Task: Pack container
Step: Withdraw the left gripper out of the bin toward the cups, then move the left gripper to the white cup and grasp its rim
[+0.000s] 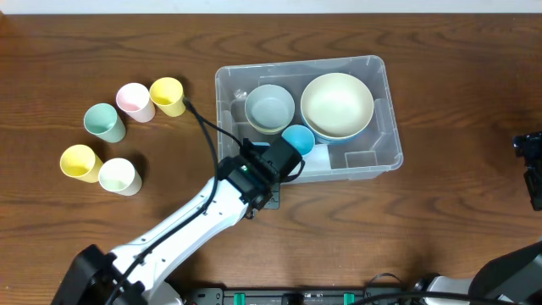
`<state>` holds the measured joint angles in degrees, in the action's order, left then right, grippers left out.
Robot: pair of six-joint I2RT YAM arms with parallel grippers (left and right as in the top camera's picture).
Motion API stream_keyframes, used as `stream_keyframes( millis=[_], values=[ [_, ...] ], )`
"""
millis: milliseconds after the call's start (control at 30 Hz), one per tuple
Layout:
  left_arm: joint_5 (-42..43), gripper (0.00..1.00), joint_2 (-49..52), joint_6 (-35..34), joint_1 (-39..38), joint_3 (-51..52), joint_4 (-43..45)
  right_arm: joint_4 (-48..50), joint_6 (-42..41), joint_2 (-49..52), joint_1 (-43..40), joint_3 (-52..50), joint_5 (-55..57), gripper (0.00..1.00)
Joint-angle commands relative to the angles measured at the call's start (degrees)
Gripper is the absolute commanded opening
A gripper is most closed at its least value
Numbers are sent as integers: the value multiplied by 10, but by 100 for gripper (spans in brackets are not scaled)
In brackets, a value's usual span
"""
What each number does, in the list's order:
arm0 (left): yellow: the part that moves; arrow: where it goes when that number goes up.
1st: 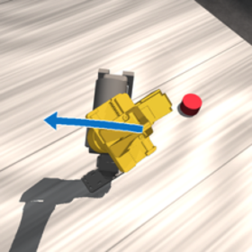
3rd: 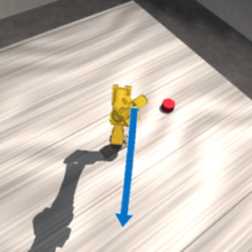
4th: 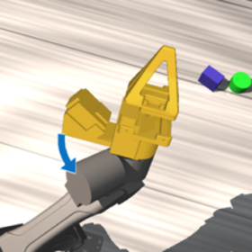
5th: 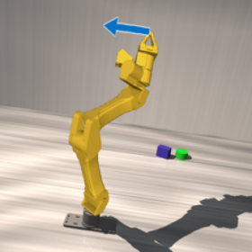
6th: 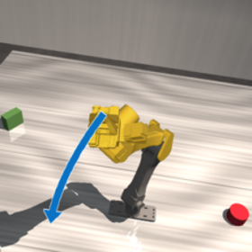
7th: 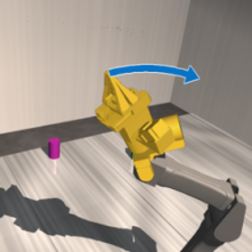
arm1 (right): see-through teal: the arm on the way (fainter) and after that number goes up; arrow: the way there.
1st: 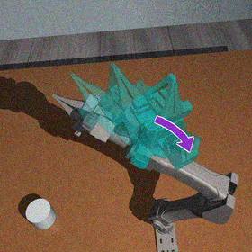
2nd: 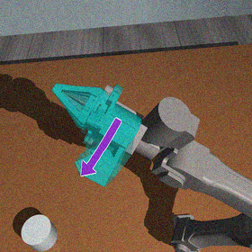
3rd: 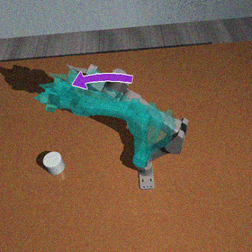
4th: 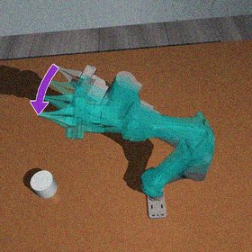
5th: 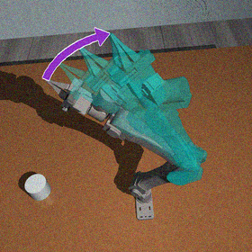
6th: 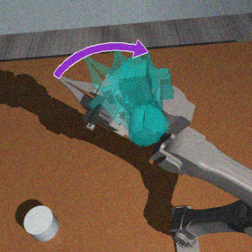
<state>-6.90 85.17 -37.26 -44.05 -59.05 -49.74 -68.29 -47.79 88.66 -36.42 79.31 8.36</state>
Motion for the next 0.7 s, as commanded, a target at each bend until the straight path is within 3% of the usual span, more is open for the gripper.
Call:
stream_keyframes(
  millis=[0, 500, 567, 667],
  values=[
    [-18, 19, 8, 15, 0, 2, 7, -1, -10, -2, -4, 0, 2, 99],
    [-11, 14, -38, 16, 34, -40, -46, -1, -10, -2, -4, 0, 2, 99],
    [-11, 25, -61, 17, 34, -57, -65, -1, -10, -2, -4, 0, 2, 99],
    [-11, 53, -102, 27, 34, -70, -80, -1, -10, -2, -4, 0, 2, 99]
  ],
)
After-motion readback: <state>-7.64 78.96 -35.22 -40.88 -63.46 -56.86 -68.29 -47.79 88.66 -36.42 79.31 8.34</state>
